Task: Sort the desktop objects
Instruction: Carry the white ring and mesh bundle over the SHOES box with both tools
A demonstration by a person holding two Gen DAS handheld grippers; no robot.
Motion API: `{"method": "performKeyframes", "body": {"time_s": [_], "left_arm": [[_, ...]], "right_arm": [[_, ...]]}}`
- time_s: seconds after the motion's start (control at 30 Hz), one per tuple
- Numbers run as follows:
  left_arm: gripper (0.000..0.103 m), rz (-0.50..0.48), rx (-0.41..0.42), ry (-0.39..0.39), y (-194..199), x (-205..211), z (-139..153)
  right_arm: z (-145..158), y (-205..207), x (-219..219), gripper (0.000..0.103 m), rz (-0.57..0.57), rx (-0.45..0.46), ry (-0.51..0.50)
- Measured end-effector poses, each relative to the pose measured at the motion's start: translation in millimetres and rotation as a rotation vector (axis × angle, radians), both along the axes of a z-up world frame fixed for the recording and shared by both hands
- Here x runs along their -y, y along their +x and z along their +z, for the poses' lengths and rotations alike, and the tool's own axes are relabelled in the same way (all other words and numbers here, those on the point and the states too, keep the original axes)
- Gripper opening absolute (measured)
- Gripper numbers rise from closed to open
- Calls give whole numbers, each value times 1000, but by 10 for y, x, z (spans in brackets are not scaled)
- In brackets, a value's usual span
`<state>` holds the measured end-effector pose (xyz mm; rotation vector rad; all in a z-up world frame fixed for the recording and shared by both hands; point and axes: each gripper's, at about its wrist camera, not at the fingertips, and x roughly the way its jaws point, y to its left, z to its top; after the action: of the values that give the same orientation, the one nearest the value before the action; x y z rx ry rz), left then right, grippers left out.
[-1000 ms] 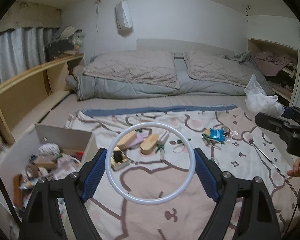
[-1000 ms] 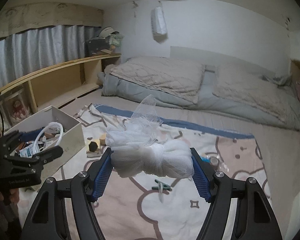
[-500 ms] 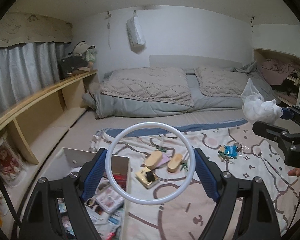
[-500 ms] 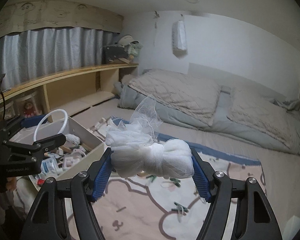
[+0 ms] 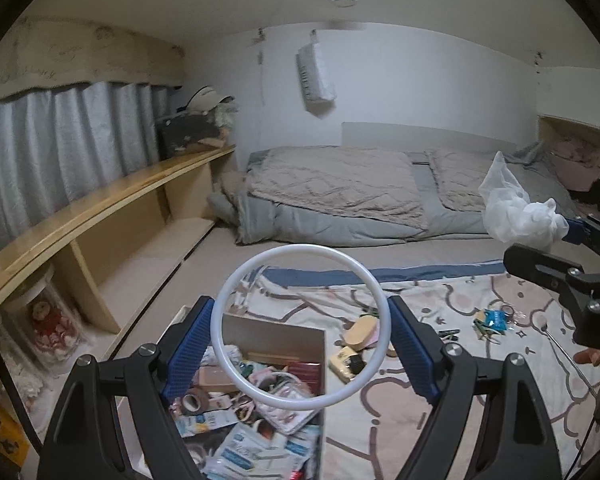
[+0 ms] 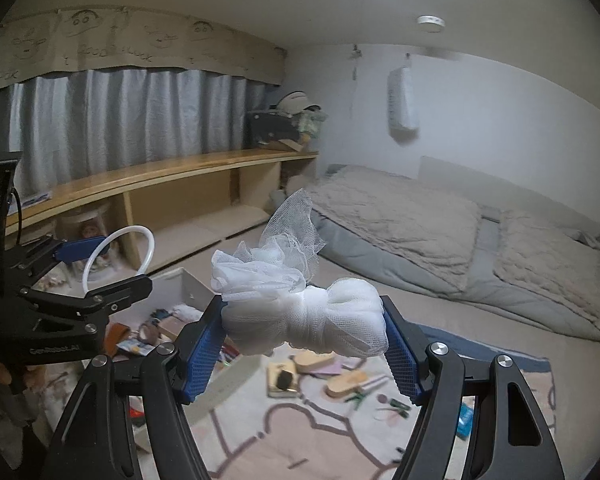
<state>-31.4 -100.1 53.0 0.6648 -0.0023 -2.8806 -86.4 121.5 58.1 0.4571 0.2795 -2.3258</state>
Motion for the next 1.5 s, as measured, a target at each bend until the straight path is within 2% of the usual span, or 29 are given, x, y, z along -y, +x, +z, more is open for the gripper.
{"method": "performKeyframes", "body": {"time_s": [0.23, 0.47, 0.67, 1.1, 1.5], "left_arm": [[85, 74, 23, 42, 28, 470, -109], [85, 149, 108, 117, 37, 979, -400], [85, 191, 194, 173, 7, 1242, -678], [85, 192, 385, 225, -179, 1349, -1290], [85, 257, 485, 236, -350, 1505, -1683]], "right_arm": [[-70, 0, 416, 73, 51, 48, -14], [-241, -39, 808, 73, 78, 102, -14], [-440, -85, 1046, 73, 91, 145, 9], [-706, -175, 1285, 74, 107, 211, 34], [-866, -163, 1399, 74, 139, 235, 63]]}}
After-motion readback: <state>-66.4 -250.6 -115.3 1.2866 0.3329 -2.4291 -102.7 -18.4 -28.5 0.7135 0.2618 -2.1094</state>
